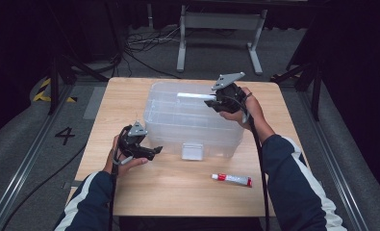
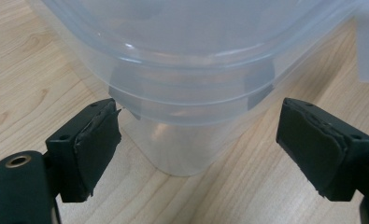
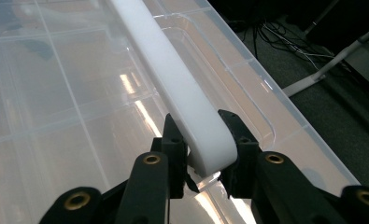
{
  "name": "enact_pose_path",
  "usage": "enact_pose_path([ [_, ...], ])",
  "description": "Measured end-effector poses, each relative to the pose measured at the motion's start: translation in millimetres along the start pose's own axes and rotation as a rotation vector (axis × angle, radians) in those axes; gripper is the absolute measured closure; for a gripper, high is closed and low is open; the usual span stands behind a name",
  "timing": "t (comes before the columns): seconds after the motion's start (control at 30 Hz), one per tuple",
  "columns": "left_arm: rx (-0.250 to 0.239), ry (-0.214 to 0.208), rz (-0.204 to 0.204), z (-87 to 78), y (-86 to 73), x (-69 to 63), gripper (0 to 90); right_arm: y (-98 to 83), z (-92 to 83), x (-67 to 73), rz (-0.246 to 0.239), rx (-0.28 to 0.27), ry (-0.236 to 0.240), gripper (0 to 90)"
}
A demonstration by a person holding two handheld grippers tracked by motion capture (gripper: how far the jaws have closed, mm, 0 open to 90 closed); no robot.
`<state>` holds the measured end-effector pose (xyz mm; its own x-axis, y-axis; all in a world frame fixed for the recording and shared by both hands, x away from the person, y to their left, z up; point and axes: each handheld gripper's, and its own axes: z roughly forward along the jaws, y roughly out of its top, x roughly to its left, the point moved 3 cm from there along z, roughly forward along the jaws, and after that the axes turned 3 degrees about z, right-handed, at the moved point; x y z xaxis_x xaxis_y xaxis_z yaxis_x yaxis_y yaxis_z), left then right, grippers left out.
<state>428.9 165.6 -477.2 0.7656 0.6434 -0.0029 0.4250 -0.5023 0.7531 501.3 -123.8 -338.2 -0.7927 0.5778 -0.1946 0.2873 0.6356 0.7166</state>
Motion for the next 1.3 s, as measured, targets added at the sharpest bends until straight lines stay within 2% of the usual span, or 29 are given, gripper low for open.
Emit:
enact_pose_path([
  [0.27,-0.005,0.001,-0.004,-6.5,-3.0,-4.6,14.2,-1.5,-3.4,6.8,-0.006,-0.006,0.013,74.7],
  [0.3,-0.004,0.008,0.005,-7.8,-3.2,-5.1,14.1,-1.5,-3.5,7.2,-0.008,-0.006,0.012,74.7],
  [0.47,-0.01,-0.015,-0.001,-12.7,-5.5,-11.1,13.7,-3.2,-6.3,9.5,-0.015,-0.007,0.018,74.8],
  [0.63,-0.009,-0.012,0.01,-15.4,-7.3,-16.0,13.5,-6.0,-9.9,12.9,-0.02,-0.014,0.023,74.8],
  [0.77,-0.009,-0.027,0.014,-17.2,-8.4,-22.5,13.5,-9.7,-14.2,14.3,-0.029,-0.018,0.035,75.0],
  [0.93,-0.003,-0.036,0.015,-18.3,-9.1,-28.1,13.0,-12.4,-18.5,16.0,-0.037,-0.013,0.034,75.0],
  [1.07,-0.018,-0.043,0.013,-18.5,-5.9,-33.9,12.4,-16.7,-22.7,16.1,-0.038,-0.019,0.04,75.0],
  [1.13,-0.019,-0.047,0.026,-17.5,-3.8,-36.3,12.2,-19.9,-25.2,14.8,-0.034,-0.025,0.041,74.9],
  [1.2,-0.026,-0.066,0.021,-15.1,-2.6,-41.4,12.3,-24.6,-29.4,12.9,-0.03,-0.028,0.04,74.9],
  [1.23,-0.024,-0.062,0.034,-14.9,-2.0,-42.1,12.3,-26.0,-30.8,12.5,-0.029,-0.029,0.041,74.8],
  [1.3,-0.023,-0.059,0.036,-13.5,-1.0,-44.5,12.3,-28.5,-33.2,11.7,-0.029,-0.03,0.039,74.8],
])
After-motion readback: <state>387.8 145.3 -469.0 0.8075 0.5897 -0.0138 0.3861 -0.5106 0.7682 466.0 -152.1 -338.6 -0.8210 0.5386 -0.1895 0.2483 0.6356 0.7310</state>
